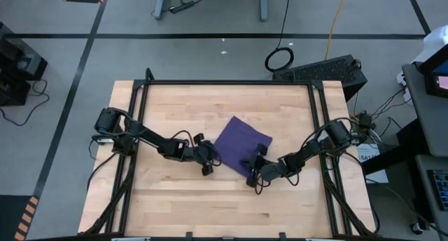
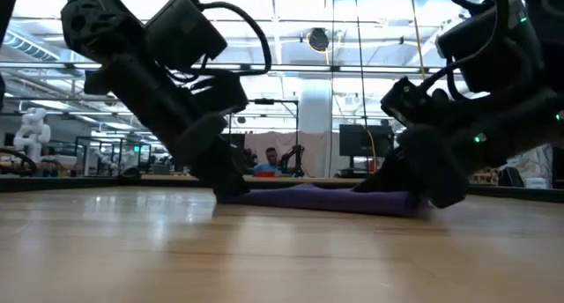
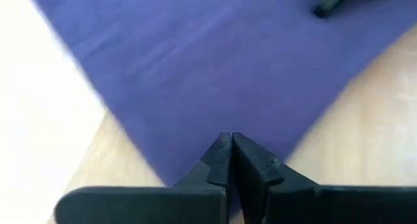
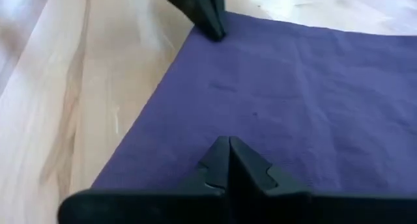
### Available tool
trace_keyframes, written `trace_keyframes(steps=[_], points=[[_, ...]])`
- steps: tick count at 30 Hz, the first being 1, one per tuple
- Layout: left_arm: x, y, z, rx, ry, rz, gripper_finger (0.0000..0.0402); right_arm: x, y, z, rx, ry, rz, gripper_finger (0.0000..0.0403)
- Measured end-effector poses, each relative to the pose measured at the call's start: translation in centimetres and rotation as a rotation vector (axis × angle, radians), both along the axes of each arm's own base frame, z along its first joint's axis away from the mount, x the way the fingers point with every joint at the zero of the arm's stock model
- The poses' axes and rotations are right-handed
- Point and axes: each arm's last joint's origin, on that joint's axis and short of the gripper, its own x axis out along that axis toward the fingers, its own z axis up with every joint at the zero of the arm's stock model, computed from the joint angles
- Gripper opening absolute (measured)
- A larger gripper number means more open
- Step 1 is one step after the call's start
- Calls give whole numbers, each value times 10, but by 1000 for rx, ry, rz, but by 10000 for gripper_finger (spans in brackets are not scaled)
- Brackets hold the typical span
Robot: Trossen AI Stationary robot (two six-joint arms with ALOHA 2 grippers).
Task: Roll towel
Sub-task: Roll the purple towel
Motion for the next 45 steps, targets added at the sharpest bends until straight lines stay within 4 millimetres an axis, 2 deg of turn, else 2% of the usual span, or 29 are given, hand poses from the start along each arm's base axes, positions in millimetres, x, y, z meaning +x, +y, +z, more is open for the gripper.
trace_keyframes(steps=[4, 7, 10, 13, 15, 21, 24, 28, 31, 33, 35, 41, 45], points=[[5, -7, 28, -3, -100, -65, 17, 1, 2, 6, 24, -31, 9, 1], [7, -8, 43, 33, -182, -99, 17, 3, 5, 29, 36, -121, 33, 1], [10, -9, 45, 70, -212, -140, 17, 4, 6, 43, 40, -176, 52, 1], [11, -10, 33, 55, -182, -217, 17, 6, 7, 46, 38, -197, 96, 1], [10, -11, 20, 48, -139, -236, 17, 9, 9, 44, 39, -196, 104, 1], [14, -11, -12, 15, -67, -200, 17, 16, 12, 14, 17, -111, 100, 1], [14, -11, -13, -15, -66, -195, 17, 17, 12, -6, 23, -65, 81, 1], [12, -13, 4, -58, -98, -234, 17, 19, 13, -12, 57, -77, 67, 1], [16, -14, 30, -57, -208, -246, 17, 19, 14, -1, 39, -95, 95, 1], [19, -14, 40, -26, -286, -266, 17, 20, 16, 16, 19, -140, 115, 1], [21, -15, 43, 12, -318, -300, 17, 22, 17, 38, 5, -213, 129, 0], [24, -14, 18, 38, -267, -352, 17, 20, 19, 70, -80, -281, 168, 0], [27, -14, -7, 9, -216, -334, 17, 19, 18, 68, -115, -243, 178, 0]])
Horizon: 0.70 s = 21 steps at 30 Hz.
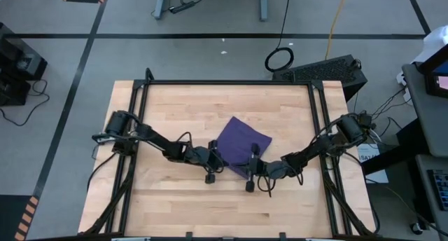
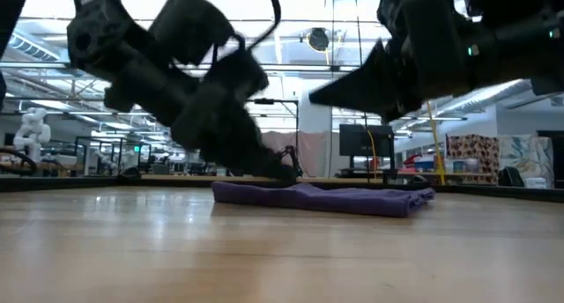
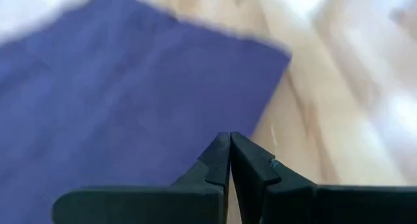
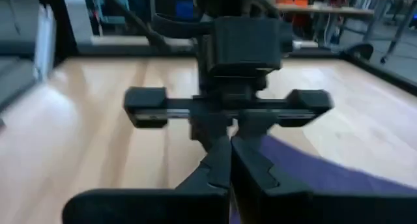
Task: Roll towel
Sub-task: Roll the purple towel
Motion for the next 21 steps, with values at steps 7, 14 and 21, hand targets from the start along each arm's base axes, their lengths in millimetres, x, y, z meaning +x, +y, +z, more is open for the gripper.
trace_keyframes(steps=[7, 14, 21], points=[[1, 0, -29, -124, 78, 83, 17, -3, -6, -32, 19, 102, -34, 0], [-11, -8, -35, -288, 135, 158, 17, -4, -5, -56, 101, 121, -55, 0], [-18, -30, -9, -382, 72, 124, 17, -4, 0, -53, 111, 89, -39, 0]])
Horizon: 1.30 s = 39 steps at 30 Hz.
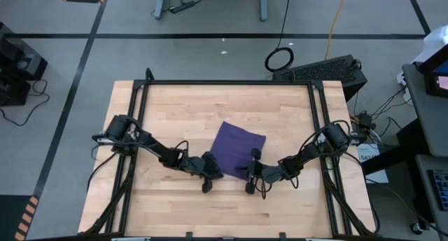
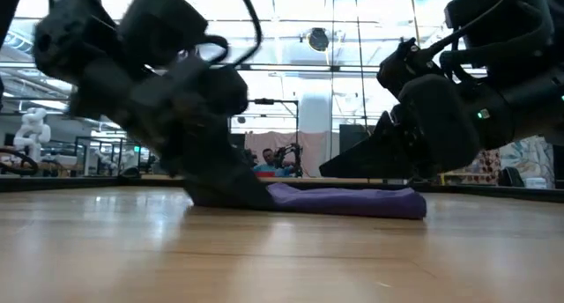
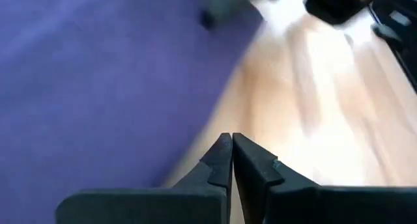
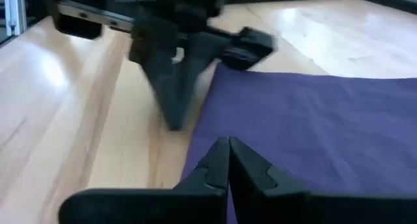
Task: Roll towel
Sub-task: Roll the purple towel
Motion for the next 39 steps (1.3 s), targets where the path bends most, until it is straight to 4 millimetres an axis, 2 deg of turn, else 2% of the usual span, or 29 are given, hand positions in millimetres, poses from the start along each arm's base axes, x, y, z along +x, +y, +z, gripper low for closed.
trace_keyframes(steps=[5, 8, 11, 14, 18, 24, 29, 34, 39], points=[[1, 5, 44, 103, -146, -19, 17, 1, -2, 0, -36, 10, 1, 0], [0, 17, 55, 231, -172, 10, 17, 3, -7, -4, -42, 18, -12, 0], [4, 34, 68, 350, -239, 60, 17, 3, -12, -16, -24, 42, -35, 0], [7, 57, 64, 408, -203, 89, 17, 3, -13, -28, 11, 42, -56, 0], [11, 90, 53, 368, -162, 90, 17, 2, -13, -37, 39, 31, -72, 0], [10, 116, 26, 326, -47, 80, 17, 1, -6, -29, 33, -5, -24, 0], [7, 122, 7, 312, 61, 83, 17, 5, -4, 2, -16, -81, 12, 0], [2, 121, 2, 251, 155, 110, 17, 5, -4, 26, -89, -99, 29, 0], [-2, 114, 0, 175, 227, 149, 17, 4, -5, 30, -140, -70, 40, 0]])
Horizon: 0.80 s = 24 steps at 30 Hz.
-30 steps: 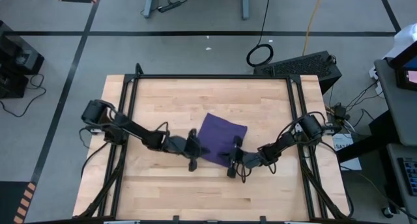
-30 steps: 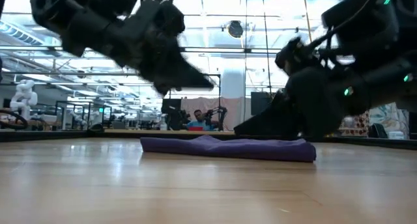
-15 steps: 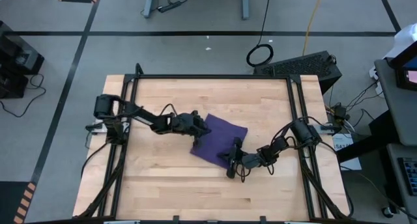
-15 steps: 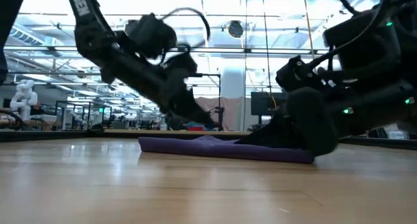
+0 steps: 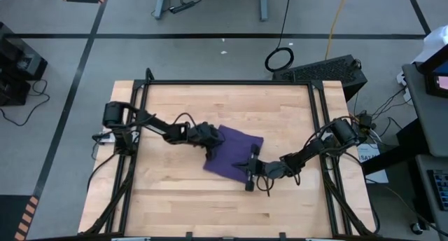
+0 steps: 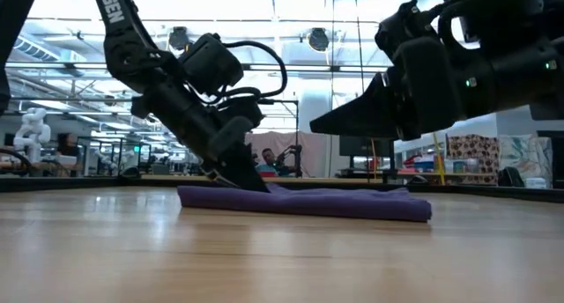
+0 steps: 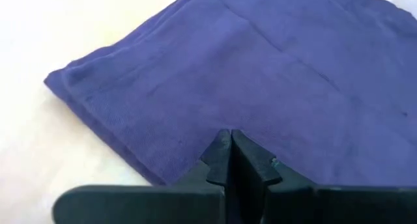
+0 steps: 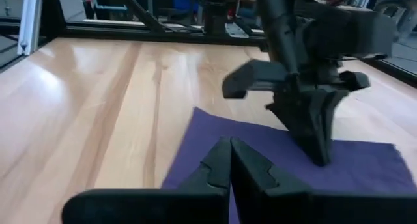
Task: Roll towel
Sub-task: Roll the purple towel
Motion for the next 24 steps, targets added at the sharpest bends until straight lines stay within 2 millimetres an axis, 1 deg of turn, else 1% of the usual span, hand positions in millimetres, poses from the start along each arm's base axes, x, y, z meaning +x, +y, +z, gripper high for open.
trace_keyframes(steps=[3, 8, 11, 15, 17, 19, 22, 24], points=[[-2, -8, 1, -39, 26, 14, 17, -1, 0, -2, 2, 26, -4, 0], [-10, -24, 9, -83, 79, 71, 17, -5, 0, -14, 69, 131, 12, 0], [-16, -33, 20, -85, 90, 120, 17, -9, 0, -23, 106, 219, -19, 0], [-23, -43, 40, -63, 60, 106, 17, -13, -2, -29, 140, 275, -47, 0], [-25, -46, 55, -56, 5, 104, 17, -12, -2, -27, 151, 262, -47, 0], [-28, -47, 64, -23, -19, 93, 17, -10, -3, -23, 150, 239, -45, 0], [-29, -46, 75, 45, -68, 50, 17, 1, -12, -8, 174, 210, -69, 0], [-28, -45, 77, 100, -86, 30, 17, 11, -20, 1, 214, 236, -69, 0]])
